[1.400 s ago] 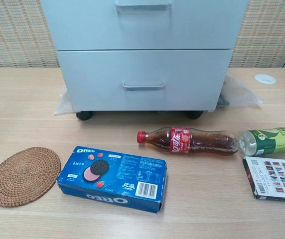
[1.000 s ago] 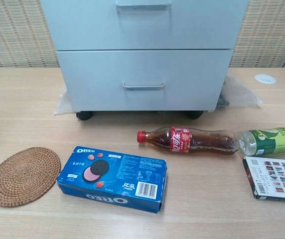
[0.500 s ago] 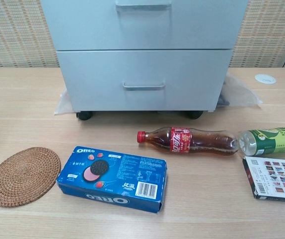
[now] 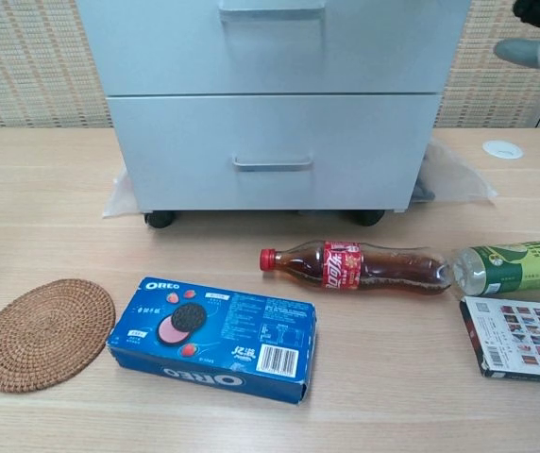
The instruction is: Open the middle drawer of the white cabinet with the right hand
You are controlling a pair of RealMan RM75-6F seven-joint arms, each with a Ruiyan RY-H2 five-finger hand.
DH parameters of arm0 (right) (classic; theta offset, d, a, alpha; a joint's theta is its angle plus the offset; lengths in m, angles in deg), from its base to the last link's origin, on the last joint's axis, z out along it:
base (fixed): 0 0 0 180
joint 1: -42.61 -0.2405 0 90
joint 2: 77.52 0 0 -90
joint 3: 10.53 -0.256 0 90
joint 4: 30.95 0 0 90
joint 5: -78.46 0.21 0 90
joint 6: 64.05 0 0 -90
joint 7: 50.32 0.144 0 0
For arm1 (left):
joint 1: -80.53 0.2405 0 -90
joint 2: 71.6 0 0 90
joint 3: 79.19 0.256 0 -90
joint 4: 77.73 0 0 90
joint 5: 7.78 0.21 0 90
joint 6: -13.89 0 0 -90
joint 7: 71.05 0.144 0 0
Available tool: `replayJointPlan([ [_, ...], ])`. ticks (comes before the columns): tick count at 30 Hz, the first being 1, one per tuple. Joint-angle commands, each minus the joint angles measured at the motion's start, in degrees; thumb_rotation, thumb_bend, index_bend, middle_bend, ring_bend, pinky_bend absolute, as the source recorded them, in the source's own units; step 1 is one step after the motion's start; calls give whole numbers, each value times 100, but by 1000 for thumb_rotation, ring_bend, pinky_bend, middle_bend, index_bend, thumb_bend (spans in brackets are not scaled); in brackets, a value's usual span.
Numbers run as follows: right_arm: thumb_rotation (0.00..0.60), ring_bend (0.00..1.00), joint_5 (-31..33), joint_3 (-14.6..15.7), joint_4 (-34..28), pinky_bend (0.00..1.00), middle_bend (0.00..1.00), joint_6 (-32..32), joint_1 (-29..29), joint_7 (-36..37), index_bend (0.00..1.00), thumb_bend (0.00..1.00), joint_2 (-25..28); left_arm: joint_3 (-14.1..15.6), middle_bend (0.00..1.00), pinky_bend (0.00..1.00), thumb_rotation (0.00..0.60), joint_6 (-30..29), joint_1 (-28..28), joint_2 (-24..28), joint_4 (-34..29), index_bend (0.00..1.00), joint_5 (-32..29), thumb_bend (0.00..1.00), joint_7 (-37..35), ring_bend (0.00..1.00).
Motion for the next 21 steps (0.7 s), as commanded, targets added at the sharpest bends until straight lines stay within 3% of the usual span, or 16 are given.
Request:
replayJointPlan([
  [1, 600, 885, 621, -226, -195, 858, 887, 313, -448, -475, 165, 389, -127, 6, 0, 125, 600, 10, 0, -5, 15, 19, -2, 339, -14, 20],
  [11, 600, 885, 1732, -310, -261, 859, 887, 520, -1238, -1202, 165, 389, -385, 32, 0, 125, 600, 58, -6, -8, 59, 19, -6, 339, -48, 21],
  [21, 600, 885, 2366, -220, -215, 859, 888, 442, -1783, -1585, 166, 389, -579, 38, 0, 125, 600, 50, 4, -17, 116, 19, -5, 339, -119, 21],
])
